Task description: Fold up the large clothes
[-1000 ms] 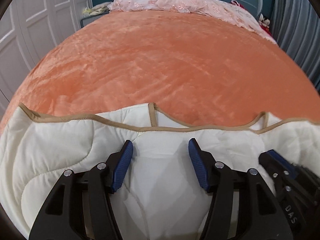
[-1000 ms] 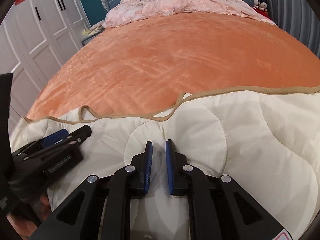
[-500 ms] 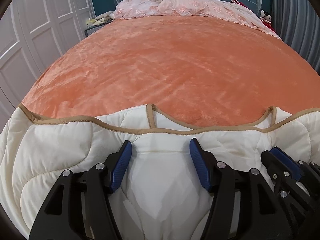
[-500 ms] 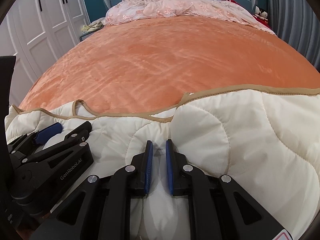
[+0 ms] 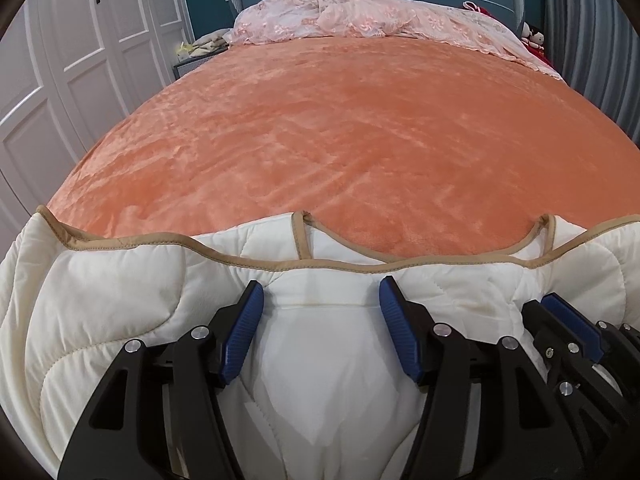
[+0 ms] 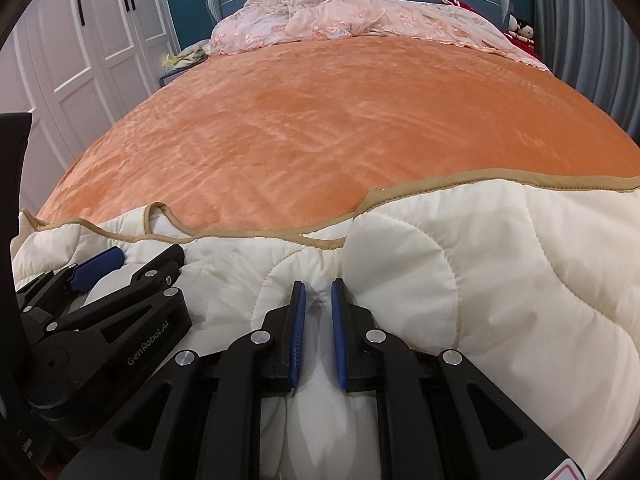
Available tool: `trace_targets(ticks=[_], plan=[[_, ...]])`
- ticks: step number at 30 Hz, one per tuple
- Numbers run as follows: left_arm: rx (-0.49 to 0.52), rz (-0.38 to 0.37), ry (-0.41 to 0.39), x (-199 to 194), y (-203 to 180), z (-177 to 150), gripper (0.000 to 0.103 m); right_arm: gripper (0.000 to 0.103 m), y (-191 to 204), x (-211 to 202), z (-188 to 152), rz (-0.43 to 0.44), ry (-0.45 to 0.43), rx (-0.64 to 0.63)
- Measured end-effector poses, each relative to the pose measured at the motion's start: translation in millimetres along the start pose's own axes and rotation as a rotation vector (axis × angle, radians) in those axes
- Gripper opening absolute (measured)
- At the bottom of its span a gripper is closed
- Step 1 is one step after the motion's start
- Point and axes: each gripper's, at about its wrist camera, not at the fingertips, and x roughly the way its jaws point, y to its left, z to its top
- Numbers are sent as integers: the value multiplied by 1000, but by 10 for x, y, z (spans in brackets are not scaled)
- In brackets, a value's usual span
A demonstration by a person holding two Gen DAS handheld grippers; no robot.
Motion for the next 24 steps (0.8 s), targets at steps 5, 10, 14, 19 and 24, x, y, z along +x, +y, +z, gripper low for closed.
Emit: trace_targets(ticks=[5,10,14,19,24], plan=[[2,5,-6,8,-5,1,58,10,7,1,3,0,-4,1],[3,9,-10,4,-12,-2,58,10,10,3,4,-1,-5,1],[3,12,-14,3,-18,-1,58,10,17,8,9,-4,-8,1],[4,15,-16,4,-24,-1,58,10,16,9,11,-6,-11,0],[5,18,-16,2,-33,0,58,10,14,8,10,-5,-10,-1]])
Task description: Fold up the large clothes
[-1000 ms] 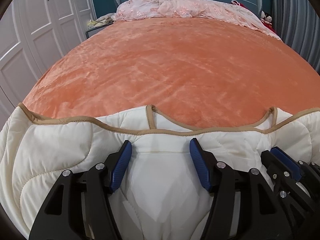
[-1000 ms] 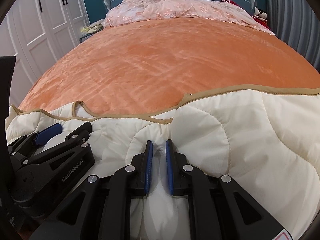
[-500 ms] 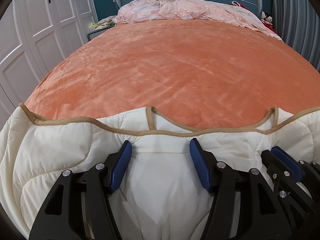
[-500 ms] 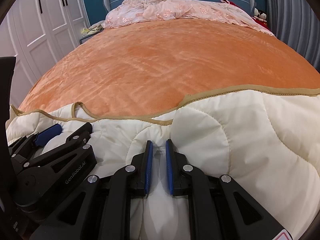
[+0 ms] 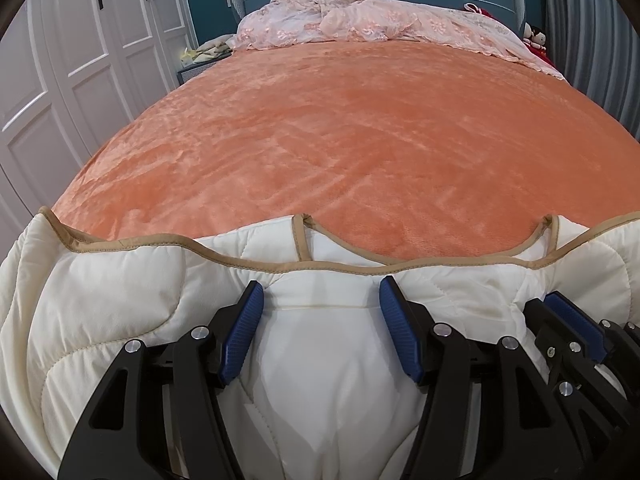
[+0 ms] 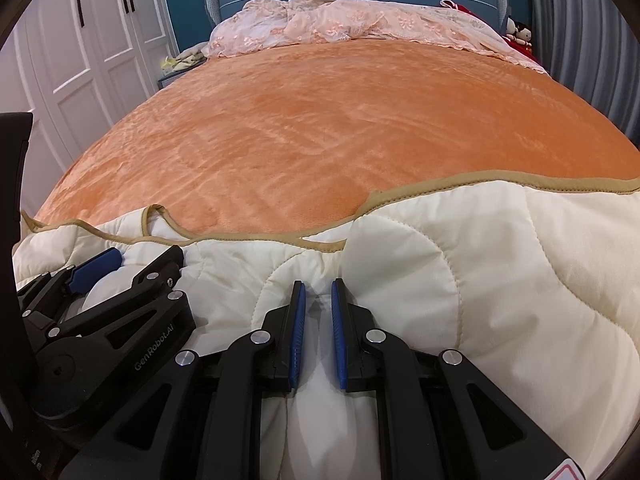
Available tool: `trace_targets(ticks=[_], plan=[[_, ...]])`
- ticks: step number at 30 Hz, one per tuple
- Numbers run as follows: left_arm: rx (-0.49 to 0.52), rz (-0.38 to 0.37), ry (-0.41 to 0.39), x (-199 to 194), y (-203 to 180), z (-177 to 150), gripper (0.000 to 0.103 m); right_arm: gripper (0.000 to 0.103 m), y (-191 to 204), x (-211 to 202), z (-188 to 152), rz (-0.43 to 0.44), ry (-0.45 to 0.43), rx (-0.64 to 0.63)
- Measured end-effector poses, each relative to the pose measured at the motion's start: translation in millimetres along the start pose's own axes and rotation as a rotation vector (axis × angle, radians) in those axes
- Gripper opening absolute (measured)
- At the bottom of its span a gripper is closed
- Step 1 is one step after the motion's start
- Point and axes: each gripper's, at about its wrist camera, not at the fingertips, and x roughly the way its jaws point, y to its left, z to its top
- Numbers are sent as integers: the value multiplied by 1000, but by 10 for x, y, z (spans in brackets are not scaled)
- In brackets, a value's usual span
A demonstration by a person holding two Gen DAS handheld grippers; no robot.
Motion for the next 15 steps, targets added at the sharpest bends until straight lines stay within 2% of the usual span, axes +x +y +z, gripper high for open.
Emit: trace_targets(ticks=[5,8,10,12,15], plan=[[8,3,28,-29,-2,43,59,12,9,-14,30,4,13,5],[-14,-29,72,-174,121,114,65,13,26,-182,94,-22,21,7],[-92,-69,59,-480,395,70,77,20,57,-430,92,-15,-21,20],[-156,-92,35,-810,718,-69,84,20,128,-772,1,33,-56,13],[-254,-95,51,-1158,1232,-345,86,20,258,-1100,-232,68,-66,-5]])
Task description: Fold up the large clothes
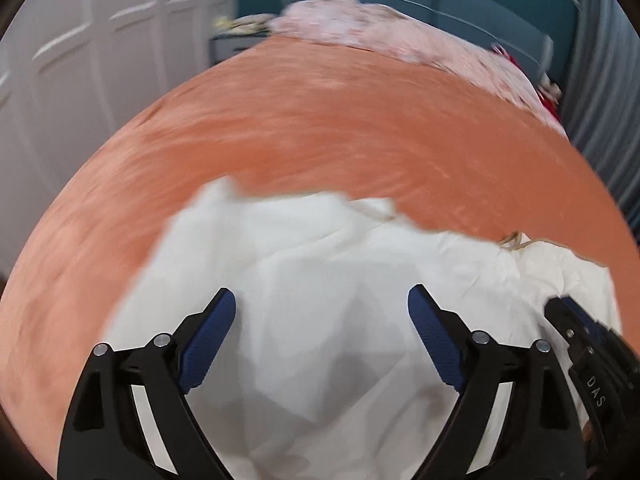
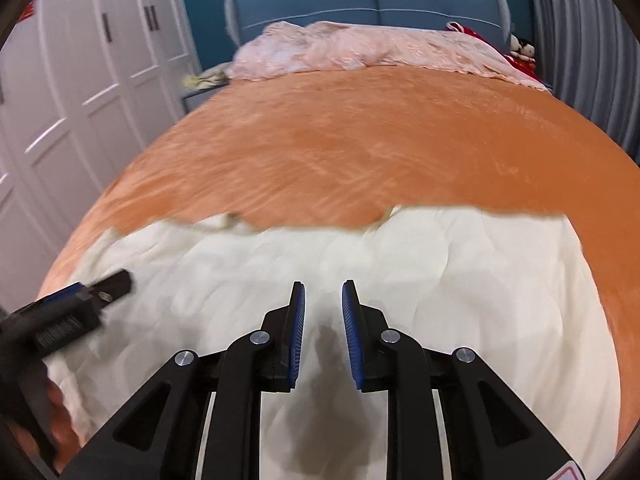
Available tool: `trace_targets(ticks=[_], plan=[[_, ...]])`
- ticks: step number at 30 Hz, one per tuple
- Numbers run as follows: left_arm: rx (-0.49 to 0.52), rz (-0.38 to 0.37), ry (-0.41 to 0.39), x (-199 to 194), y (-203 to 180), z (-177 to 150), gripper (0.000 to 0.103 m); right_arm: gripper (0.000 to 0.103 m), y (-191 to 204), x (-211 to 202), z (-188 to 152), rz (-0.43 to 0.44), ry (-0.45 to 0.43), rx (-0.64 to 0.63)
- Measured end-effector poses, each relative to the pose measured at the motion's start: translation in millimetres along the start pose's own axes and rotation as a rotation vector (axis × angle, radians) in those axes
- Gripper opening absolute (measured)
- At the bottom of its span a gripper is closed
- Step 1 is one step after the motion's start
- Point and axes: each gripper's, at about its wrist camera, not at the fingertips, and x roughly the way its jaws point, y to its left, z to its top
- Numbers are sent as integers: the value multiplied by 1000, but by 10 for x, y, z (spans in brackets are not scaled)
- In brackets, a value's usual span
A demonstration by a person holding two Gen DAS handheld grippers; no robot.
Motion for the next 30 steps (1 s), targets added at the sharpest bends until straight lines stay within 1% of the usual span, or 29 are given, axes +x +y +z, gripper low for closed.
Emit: trace_targets(ticks=[2,3,5,7,9,10,11,13,14,15,16,18,19,20,21,22,23,24,25,27,29,30], plan=[[-72,-9,19,-182,345,-121,86,20,65,-173,-200,51,16,25],[-116,-13,21,-289,560,-201,86,20,90,-218,-264,62,18,32],[-185,1,23,-426,862,-329,86,20,148,-282,-435,76,35,40],[-240,2,37,-452,1048,-424,86,20,191,-287,-567,83,62,59],[-329,-31,70,-401,1247,-554,86,20,231,-306,-667,86,75,60],[-357,-42,90,-364,1300,-603,86,21,252,-304,-709,82,76,53],[-404,-72,122,-280,1361,-674,86,21,266,-303,-748,82,79,49],[-459,-119,160,-172,1383,-764,86,21,309,-307,-818,78,79,41],[-479,-137,161,-126,1373,-795,87,21,312,-294,-854,74,81,38],[-473,-132,152,-113,1337,-801,92,21,310,-277,-869,73,82,37],[-459,-125,147,-98,1285,-790,93,21,304,-260,-883,72,84,40],[-438,-140,154,-39,1168,-745,93,21,277,-207,-906,76,94,57],[-439,-128,153,-31,1128,-725,93,21,273,-190,-923,77,97,62],[-441,-134,153,-37,1099,-713,91,20,271,-158,-925,76,100,65],[-447,-153,158,-45,1077,-694,74,20,281,-139,-932,73,101,61],[-453,-191,166,-62,1062,-671,52,20,293,-126,-930,65,101,52],[-455,-204,166,-90,1037,-650,45,20,302,-129,-914,58,103,45],[-446,-203,147,-199,1025,-609,29,20,320,-141,-909,54,104,40],[-431,-217,131,-288,998,-555,23,20,339,-183,-910,50,108,33],[-414,-263,86,-537,1006,-444,19,20,355,-321,-934,62,109,38],[-401,-306,56,-761,1011,-361,18,16,350,-484,-1000,77,97,32],[-380,-312,38,-883,999,-326,17,14,348,-543,-1031,89,96,31]])
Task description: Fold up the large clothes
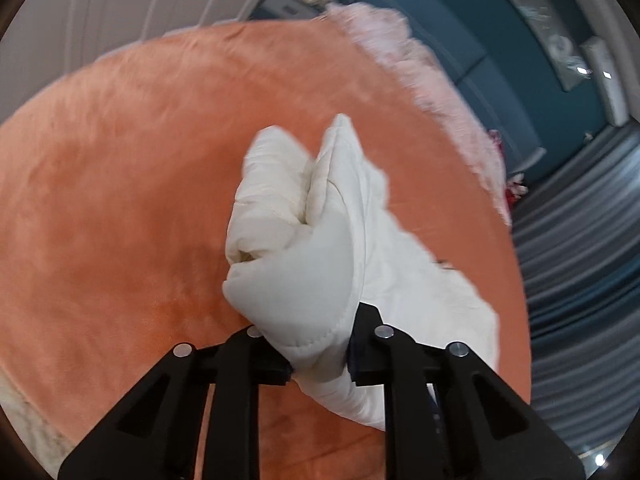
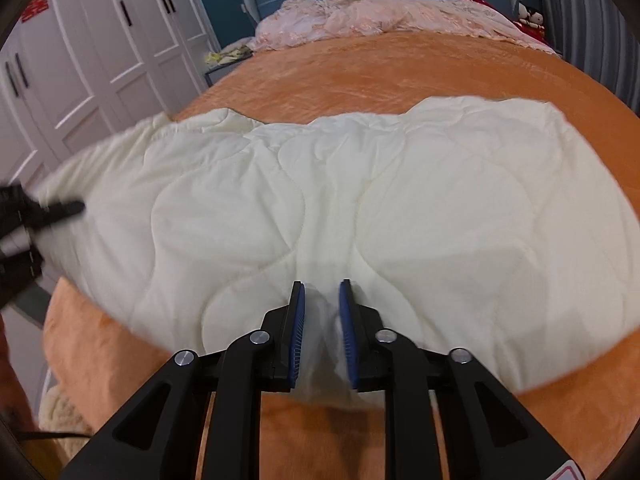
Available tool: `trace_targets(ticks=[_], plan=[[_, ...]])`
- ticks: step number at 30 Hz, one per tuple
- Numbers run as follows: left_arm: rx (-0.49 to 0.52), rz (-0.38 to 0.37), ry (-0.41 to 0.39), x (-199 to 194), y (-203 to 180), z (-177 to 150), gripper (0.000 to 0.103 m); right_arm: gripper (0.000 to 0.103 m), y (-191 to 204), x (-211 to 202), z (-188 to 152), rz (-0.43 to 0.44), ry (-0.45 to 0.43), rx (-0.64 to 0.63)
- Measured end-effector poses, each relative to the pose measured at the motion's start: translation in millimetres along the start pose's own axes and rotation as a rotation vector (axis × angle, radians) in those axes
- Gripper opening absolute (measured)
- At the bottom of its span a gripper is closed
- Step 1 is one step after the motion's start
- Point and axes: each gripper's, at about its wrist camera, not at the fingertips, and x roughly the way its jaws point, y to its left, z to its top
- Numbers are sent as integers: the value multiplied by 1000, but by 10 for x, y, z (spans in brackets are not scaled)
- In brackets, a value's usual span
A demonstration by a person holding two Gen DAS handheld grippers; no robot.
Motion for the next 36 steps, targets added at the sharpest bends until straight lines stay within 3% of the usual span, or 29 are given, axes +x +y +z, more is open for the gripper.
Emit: trace_targets(ticks=[7,11,14,17,21,24,26,28,29,31,33,36], plan=[[244,22,-110,-744,-632,-54,17,10,456,-41,-318,162,80,3],[409,20,-94,-764,-1180,-211,18,8,740,-66,-355,190,78,-60],[516,10,-66,-612,-1599,-388,19,8,440,-467,-335,217,7,-24],[588,-16,-20,-319,-1972,-623,21,8,-10,-951,-397,134,-61,-37],[650,-17,80,236,-2346,-1087,25,10,-676,-1398,-559,34,-60,56],[647,-8,168,540,-2396,-1407,37,10,-973,-1536,-657,-14,-64,113],[652,7,169,583,-2360,-1538,45,11,-1092,-1603,-699,-39,-70,138],[655,-21,158,460,-2327,-1572,67,13,-1147,-1673,-680,-36,-86,151],[646,-37,151,386,-2321,-1555,73,14,-1178,-1694,-637,-31,-95,150],[618,-48,110,163,-2169,-1485,89,29,-1133,-1784,-533,-16,-137,123],[591,-40,74,-21,-2004,-1409,91,41,-998,-1842,-419,-4,-178,80],[564,58,53,-83,-1687,-1264,92,51,-753,-1887,-114,7,-238,-16]])
